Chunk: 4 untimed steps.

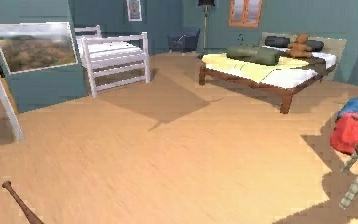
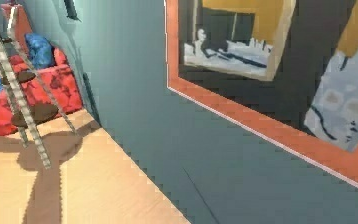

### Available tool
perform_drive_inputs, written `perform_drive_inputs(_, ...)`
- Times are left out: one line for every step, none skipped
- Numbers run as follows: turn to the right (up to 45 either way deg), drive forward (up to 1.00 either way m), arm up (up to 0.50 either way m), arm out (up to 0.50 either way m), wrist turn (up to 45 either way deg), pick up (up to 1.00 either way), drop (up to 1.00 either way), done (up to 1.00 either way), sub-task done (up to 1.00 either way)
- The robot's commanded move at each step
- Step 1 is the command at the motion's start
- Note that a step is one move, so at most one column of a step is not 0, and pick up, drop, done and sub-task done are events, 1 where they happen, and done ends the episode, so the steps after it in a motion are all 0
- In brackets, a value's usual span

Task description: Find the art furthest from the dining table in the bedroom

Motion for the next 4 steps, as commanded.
perform_drive_inputs(0.0,1.0,0.0,0.0,0.0,0.0,0.0,0.0,0.0)
perform_drive_inputs(0.0,1.0,0.0,0.0,0.0,0.0,0.0,0.0,0.0)
perform_drive_inputs(0.0,1.0,0.0,0.0,0.0,0.0,0.0,0.0,0.0)
perform_drive_inputs(0.0,1.0,0.0,0.0,0.0,0.0,0.0,0.0,0.0)
